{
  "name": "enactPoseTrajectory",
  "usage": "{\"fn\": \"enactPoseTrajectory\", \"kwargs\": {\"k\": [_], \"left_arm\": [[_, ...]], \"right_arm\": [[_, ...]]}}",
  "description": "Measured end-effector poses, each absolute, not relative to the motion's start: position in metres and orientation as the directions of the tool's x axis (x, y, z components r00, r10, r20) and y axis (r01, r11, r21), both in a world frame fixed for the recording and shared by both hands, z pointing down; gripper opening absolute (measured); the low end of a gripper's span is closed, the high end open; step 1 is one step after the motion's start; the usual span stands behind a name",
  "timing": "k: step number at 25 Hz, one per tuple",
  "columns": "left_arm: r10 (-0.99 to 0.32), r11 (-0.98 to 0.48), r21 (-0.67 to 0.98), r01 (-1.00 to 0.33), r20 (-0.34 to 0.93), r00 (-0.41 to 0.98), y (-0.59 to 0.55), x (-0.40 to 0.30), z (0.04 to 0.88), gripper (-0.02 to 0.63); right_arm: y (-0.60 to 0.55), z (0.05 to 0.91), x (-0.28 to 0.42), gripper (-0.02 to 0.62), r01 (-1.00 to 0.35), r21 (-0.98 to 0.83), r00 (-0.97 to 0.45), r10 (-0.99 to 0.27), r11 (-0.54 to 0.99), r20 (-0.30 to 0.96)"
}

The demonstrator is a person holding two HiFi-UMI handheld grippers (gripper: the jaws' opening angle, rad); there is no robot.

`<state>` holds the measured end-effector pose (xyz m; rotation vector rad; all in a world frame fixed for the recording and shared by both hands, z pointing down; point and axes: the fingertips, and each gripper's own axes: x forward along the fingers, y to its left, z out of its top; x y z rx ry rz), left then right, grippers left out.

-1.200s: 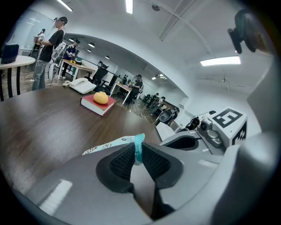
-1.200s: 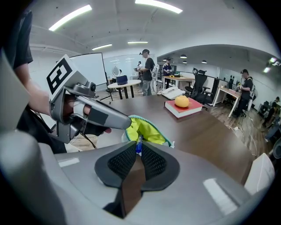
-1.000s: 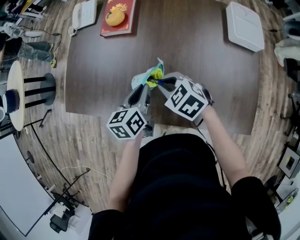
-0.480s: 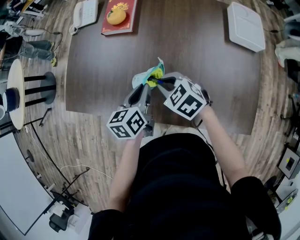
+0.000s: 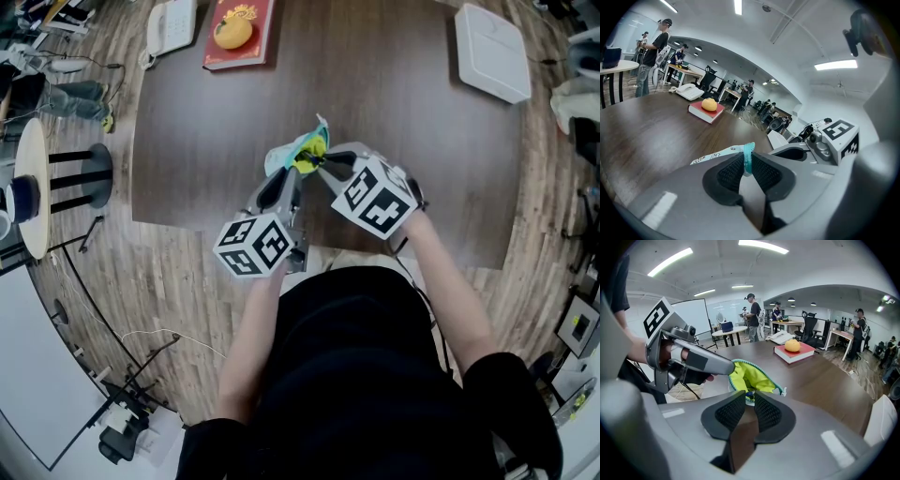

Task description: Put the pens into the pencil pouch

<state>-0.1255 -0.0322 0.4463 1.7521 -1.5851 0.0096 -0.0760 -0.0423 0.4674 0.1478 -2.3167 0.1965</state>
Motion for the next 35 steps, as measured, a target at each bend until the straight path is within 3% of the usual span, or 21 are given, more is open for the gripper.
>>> {"fn": "enactPoseTrajectory", "kwargs": {"k": [15,35], "left_arm": [[-0.849,0.08,0.495,-0.865,0.488,0.201,-0.029,-0.124,0.443,0.048],[-0.849,0.041,0.487,-0.872,0.477,0.227,-0.031,-0.139,0.431,0.046]], "right_arm": [[-0.049,0.456,-0.057,0.044,-0.214,-0.088,-0.7,-0.089,0.973,0.709],[-0.068,0.447,-0.038,0.042,-0.398,-0.063,-0.692,-0.254,0.915,0.675]]}}
